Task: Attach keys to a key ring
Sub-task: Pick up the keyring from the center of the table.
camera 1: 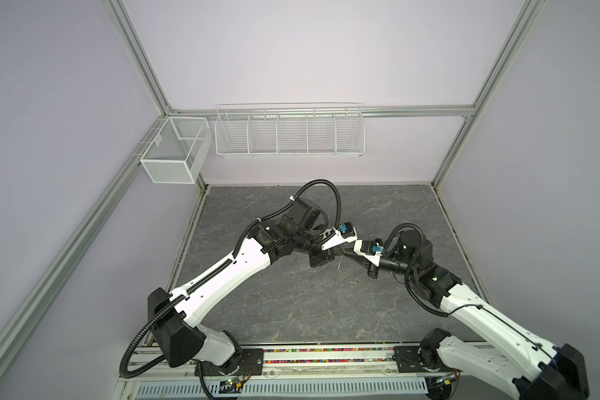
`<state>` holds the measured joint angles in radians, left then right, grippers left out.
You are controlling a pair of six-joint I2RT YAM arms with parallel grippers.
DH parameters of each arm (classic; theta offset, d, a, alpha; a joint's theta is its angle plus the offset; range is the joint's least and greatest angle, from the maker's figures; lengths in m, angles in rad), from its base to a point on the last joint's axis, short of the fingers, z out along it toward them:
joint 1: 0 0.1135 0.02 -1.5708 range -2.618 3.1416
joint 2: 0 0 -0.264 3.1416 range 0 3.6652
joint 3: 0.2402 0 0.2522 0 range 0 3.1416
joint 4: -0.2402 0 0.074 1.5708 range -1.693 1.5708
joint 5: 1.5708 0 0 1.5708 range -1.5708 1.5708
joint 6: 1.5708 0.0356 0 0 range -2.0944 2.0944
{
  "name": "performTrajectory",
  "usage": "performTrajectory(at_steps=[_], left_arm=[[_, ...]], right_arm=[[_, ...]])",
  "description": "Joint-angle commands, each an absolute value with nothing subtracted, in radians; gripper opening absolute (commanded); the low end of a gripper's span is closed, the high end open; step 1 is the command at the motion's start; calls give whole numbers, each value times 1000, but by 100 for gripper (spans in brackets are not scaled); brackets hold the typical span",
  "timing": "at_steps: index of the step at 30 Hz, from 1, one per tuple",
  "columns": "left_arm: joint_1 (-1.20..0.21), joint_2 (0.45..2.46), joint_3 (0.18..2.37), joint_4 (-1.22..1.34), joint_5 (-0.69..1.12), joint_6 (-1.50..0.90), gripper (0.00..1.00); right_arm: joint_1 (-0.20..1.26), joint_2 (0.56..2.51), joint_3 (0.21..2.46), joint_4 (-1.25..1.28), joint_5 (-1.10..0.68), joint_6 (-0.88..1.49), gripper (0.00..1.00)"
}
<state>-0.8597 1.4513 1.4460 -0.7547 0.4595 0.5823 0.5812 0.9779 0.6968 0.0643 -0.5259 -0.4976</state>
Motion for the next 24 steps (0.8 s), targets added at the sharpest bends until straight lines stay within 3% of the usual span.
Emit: performTrajectory(at_steps=[1,8,11,20,24], left_arm=[[-870,1453,1485,-781,465,609,0],[-869,1451,1468,-757,469,630,0],[-870,1428,1430,-707,453,631,12],[-867,1388,1360,-618,419,634,16],[-864,1331,1304,-540,364,608,32]], right_arm=[[582,983,705,91,-558,-489,14],[582,986,693,120,-577,-467,7],[581,986,683,142,-586,-442,7],[577,988,666,194,-619,-386,7],[572,995,664,194,-612,-369,7]])
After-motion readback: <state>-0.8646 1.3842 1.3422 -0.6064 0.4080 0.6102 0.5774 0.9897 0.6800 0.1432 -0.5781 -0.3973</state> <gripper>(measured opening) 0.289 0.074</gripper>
